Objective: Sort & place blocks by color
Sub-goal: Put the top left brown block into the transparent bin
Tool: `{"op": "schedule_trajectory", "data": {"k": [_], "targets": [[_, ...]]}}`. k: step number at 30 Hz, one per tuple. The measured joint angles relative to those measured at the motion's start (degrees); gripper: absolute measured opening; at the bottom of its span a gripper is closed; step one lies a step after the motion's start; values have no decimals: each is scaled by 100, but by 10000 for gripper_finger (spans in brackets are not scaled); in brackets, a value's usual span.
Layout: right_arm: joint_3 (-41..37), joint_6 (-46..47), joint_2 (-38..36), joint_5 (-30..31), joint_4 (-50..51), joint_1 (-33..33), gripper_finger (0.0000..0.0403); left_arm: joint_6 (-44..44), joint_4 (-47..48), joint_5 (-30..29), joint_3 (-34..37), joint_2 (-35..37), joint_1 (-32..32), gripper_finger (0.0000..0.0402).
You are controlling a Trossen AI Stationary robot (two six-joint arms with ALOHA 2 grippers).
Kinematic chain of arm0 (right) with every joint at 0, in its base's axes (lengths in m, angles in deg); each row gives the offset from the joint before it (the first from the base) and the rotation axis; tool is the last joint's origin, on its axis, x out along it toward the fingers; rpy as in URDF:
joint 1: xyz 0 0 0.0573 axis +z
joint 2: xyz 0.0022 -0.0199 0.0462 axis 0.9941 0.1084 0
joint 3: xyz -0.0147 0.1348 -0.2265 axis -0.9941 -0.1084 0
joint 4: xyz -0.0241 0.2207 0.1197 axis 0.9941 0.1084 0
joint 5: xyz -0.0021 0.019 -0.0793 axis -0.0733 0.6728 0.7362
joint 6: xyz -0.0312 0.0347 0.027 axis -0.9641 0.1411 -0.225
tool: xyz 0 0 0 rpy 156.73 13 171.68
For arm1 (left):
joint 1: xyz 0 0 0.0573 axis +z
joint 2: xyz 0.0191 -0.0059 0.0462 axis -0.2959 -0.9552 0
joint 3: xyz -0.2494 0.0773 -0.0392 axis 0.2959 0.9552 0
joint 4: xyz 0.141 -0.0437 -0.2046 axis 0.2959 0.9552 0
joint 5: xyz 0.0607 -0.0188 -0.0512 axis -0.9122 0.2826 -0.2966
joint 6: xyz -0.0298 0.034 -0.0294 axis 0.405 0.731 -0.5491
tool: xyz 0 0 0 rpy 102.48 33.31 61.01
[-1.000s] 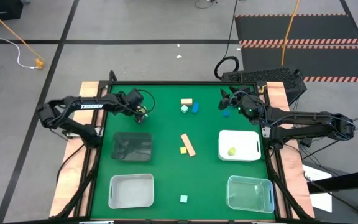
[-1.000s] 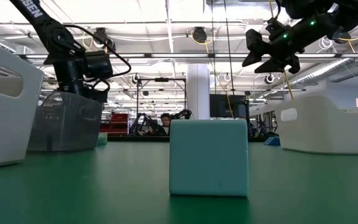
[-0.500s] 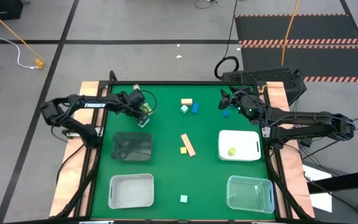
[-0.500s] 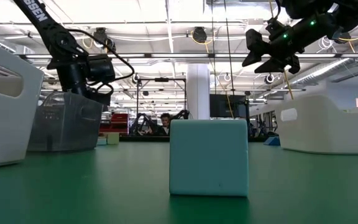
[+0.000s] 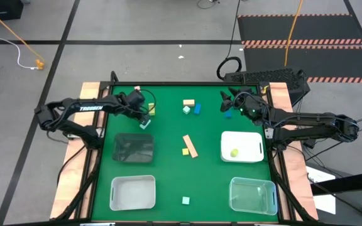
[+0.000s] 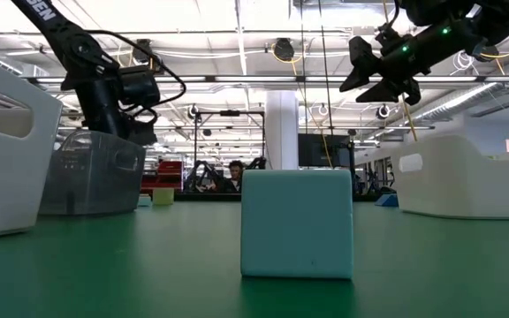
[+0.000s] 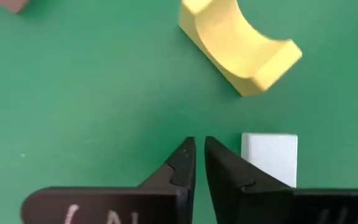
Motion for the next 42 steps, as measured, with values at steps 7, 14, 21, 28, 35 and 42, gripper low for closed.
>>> {"op": "schedule_trajectory", "data": {"k": [7, 14, 21, 28, 35, 42], "targets": [[0, -2, 0, 0, 2, 0, 231, -665, -289, -602, -8, 184, 86, 108], [0, -4, 0, 1, 4, 0, 231, -2185, -605, -1199, -9, 186, 329, 187], [0, -149, 0, 30, 9, 0, 231, -3011, -885, -1815, -11, 133, 671, 239], [0, -346, 0, 40, 11, 0, 231, -3008, -1516, -1790, -20, -316, 939, 250], [0, -334, 0, 42, 13, 0, 231, -2979, -1830, -1635, -17, -999, 1230, 250], [0, -291, 0, 43, 17, -1, 231, -2931, -2097, -1535, -35, -1098, 1264, 250]]}}
